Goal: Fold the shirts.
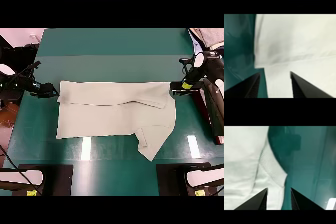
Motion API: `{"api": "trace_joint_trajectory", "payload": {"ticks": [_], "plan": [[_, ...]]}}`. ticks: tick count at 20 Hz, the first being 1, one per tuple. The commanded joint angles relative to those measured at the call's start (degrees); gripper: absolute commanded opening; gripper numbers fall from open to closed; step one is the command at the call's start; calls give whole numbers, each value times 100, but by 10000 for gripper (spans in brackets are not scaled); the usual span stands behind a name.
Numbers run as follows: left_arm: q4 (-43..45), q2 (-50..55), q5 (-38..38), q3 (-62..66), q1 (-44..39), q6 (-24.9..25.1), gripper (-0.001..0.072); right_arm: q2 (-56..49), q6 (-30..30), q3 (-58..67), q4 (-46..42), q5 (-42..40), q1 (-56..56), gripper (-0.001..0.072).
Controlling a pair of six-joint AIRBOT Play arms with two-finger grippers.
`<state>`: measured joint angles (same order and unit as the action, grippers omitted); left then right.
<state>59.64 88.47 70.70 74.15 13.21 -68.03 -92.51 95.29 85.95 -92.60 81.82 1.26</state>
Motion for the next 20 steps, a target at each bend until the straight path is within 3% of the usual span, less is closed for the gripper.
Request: {"api": "trace_joint_trajectory", "payload": {"ticks": [1,4,8,13,16,20], "plan": [[31,-22,435,-7,17,-120,465,114,-317,-15,201,334,31,344],[175,-111,1300,-28,17,-116,465,549,-940,-131,1311,645,302,331],[433,-981,1045,-1174,17,-162,465,1495,-1097,-986,2555,240,848,322],[721,-1954,782,-2863,612,-229,465,2367,-1143,-1853,2566,-308,1137,322],[162,-1989,658,-3458,1126,-205,464,2573,-1224,-2000,2566,-354,1134,321],[-116,-1989,533,-3895,1134,-57,463,2761,-1224,-1998,2566,-387,1128,322]]}}
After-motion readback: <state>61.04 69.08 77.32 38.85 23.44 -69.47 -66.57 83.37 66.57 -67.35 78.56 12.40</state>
